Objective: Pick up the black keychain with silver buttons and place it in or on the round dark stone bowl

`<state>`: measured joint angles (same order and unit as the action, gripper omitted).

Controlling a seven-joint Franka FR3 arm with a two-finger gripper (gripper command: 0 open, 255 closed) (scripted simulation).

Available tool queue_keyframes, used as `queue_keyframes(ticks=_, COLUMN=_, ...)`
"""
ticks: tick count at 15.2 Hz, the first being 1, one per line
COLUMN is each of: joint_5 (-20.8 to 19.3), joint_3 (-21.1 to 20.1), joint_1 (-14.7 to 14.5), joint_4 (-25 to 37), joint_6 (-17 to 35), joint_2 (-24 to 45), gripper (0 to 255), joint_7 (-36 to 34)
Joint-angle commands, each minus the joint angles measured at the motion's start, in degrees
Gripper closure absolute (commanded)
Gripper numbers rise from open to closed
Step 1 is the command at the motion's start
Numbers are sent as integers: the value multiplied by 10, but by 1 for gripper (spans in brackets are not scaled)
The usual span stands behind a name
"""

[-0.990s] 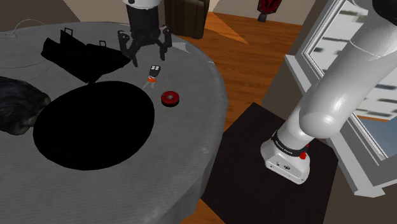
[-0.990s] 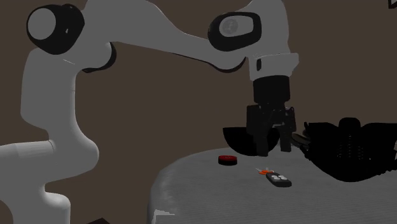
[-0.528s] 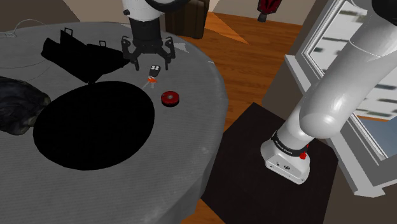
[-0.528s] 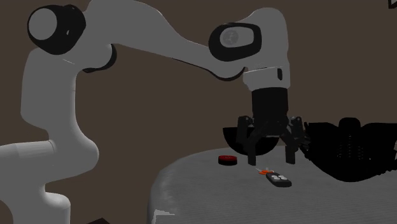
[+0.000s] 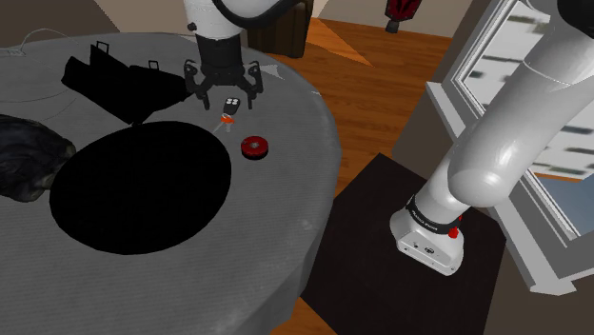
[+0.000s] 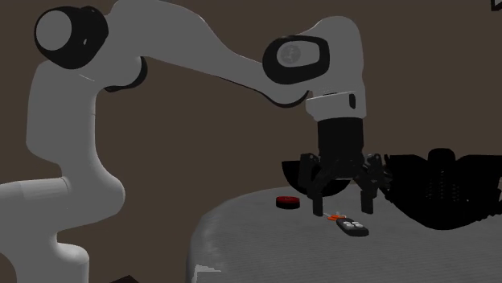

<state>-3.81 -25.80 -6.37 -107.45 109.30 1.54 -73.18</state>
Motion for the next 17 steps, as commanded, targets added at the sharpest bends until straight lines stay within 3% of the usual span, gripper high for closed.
queue_keyframes(ticks=1, joint_5=0, joint_3=0, joint_1=0, joint_4=-1, joint_6=0, joint_2=2, gripper=0, joint_7=0)
queue_keyframes(ticks=2, joint_5=0, joint_3=0, joint_1=0, joint_4=-2, joint_6=1, joint_2=2, gripper=255, joint_7=0)
queue_keyframes(ticks=11, joint_5=0, joint_3=0, joint_1=0, joint_4=-1, joint_6=0, joint_2=2, gripper=255, joint_7=0)
queue_keyframes(ticks=17, joint_5=3, joint_3=0, joint_1=1, joint_4=40, joint_6=-45, joint_2=-3, gripper=255, joint_7=4)
